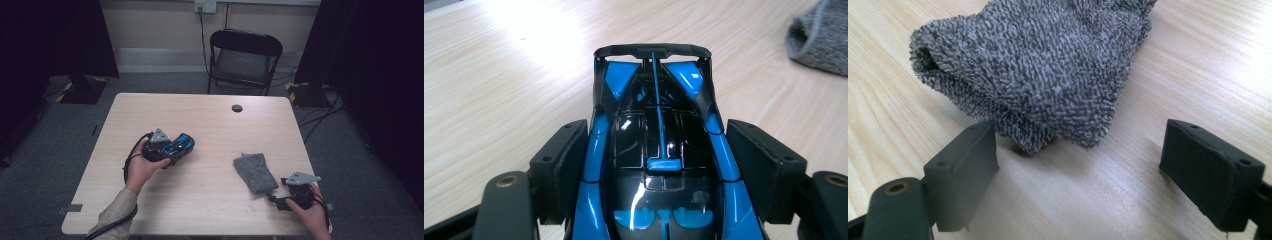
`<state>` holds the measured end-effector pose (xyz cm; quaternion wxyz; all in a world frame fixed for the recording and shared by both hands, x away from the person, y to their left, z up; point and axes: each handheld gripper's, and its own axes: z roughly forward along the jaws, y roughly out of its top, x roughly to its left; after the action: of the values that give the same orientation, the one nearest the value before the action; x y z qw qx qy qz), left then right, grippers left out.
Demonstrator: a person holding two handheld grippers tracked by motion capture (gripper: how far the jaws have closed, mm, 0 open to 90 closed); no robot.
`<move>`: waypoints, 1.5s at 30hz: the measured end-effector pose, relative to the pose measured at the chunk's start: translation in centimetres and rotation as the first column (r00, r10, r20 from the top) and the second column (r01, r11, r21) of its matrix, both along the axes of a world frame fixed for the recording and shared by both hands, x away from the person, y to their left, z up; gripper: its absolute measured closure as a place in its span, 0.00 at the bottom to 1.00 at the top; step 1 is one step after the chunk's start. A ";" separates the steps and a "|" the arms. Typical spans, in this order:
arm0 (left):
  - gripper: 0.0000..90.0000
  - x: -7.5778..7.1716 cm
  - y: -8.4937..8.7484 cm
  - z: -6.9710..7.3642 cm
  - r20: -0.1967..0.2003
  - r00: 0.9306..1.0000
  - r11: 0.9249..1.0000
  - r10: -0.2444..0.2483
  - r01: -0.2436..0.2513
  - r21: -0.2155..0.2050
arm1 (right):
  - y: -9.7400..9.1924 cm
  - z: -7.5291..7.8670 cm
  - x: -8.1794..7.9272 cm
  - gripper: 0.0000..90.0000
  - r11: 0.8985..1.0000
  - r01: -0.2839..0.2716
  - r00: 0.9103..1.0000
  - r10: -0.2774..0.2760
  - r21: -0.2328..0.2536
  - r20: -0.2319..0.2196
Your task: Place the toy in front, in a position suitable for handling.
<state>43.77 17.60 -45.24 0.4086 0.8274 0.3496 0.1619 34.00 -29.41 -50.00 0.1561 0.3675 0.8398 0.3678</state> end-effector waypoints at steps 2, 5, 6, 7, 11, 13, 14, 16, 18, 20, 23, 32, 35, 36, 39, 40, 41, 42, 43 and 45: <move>0.30 -0.2 -0.4 -0.1 0.002 1.000 1.000 -0.011 0.011 0.001 | 0.0 0.0 0.0 0.16 1.000 0.000 1.000 0.000 0.000 0.000; 0.30 -0.6 -1.3 -0.1 0.002 0.999 0.999 -0.041 0.041 -0.002 | 0.0 0.0 0.0 0.16 1.000 0.000 1.000 0.000 0.000 0.000; 0.30 -0.7 -1.6 -0.2 0.003 0.999 0.999 -0.048 0.048 -0.002 | 0.0 0.0 0.0 0.16 1.000 0.000 1.000 0.000 0.000 0.000; 0.30 -0.8 -1.9 -0.2 0.006 0.998 0.998 -0.058 0.058 0.002 | 0.0 0.0 0.0 0.16 1.000 0.000 1.000 0.000 0.000 0.000; 0.30 -1.3 -3.1 -0.3 0.007 0.996 0.996 -0.088 0.088 -0.012 | 0.0 0.0 0.0 0.16 1.000 0.000 1.000 0.000 0.000 0.000; 0.30 -1.5 -3.7 -0.5 0.004 0.995 0.994 -0.103 0.103 -0.022 | 0.0 0.0 0.0 0.16 1.000 0.000 1.000 0.000 0.000 0.000; 0.30 -1.7 -4.0 -0.6 0.008 0.994 0.994 -0.112 0.112 -0.018 | 0.0 0.0 0.0 0.16 1.000 0.000 1.000 0.000 0.000 0.000; 0.30 -1.9 -4.6 -1.0 0.002 0.992 0.992 -0.124 0.125 -0.019 | 0.0 0.0 0.0 0.16 1.000 0.000 1.000 0.000 0.000 0.000; 0.30 -2.2 -5.2 -1.2 0.000 0.990 0.990 -0.139 0.139 -0.018 | 0.0 0.0 0.0 0.16 1.000 0.000 1.000 0.000 0.000 0.001; 0.30 -2.6 -5.8 -1.5 -0.005 0.988 0.988 -0.155 0.155 -0.027 | 0.0 0.0 0.0 0.16 1.000 0.000 1.000 0.000 0.000 0.000; 0.30 -3.0 -6.7 -1.7 -0.003 0.985 0.984 -0.174 0.174 -0.022 | 0.0 0.0 0.0 0.16 1.000 0.000 1.000 0.000 0.000 0.000; 0.30 -3.5 -8.0 -2.9 -0.019 0.979 0.979 -0.204 0.204 -0.016 | 0.0 0.0 0.0 0.16 1.000 0.000 1.000 0.000 0.000 0.000; 0.30 -3.6 -8.0 -3.1 -0.024 0.978 0.979 -0.205 0.205 -0.006 | 0.0 0.0 0.0 0.16 1.000 0.000 1.000 0.000 0.000 0.000; 0.30 -3.7 -8.0 -3.2 -0.022 0.978 0.978 -0.208 0.207 -0.003 | 0.0 0.0 0.0 0.16 1.000 0.000 1.000 0.000 0.000 0.000; 0.30 -3.7 -7.9 -3.4 -0.020 0.979 0.979 -0.204 0.204 -0.002 | 0.0 0.0 0.0 0.16 1.000 0.000 1.000 0.000 0.000 0.000; 0.30 -3.7 -7.8 -3.5 -0.023 0.979 0.980 -0.201 0.201 -0.008 | 0.0 0.0 0.0 0.16 1.000 0.000 1.000 0.000 0.000 0.000; 0.30 -3.7 -7.8 -3.5 -0.022 0.979 0.979 -0.201 0.201 -0.013 | 0.0 0.0 0.0 0.16 1.000 0.000 1.000 0.000 0.000 0.000; 0.30 -3.7 -7.7 -3.6 -0.023 0.979 0.979 -0.203 0.203 -0.013 | 0.0 0.0 0.0 0.16 1.000 0.000 1.000 0.000 0.000 0.000; 0.30 -3.8 -7.7 -3.6 -0.023 0.979 0.980 -0.201 0.201 -0.013 | 0.0 0.0 0.0 0.16 1.000 0.000 1.000 0.000 0.000 0.000; 0.30 -3.8 -7.7 -3.7 -0.021 0.979 0.979 -0.202 0.201 -0.008 | 0.0 0.0 0.0 0.16 1.000 0.000 1.000 0.000 0.000 0.000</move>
<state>39.97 9.92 -48.91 0.4215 0.8591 0.2689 0.1097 34.00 -29.41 -50.01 0.1561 0.3675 0.8398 0.3679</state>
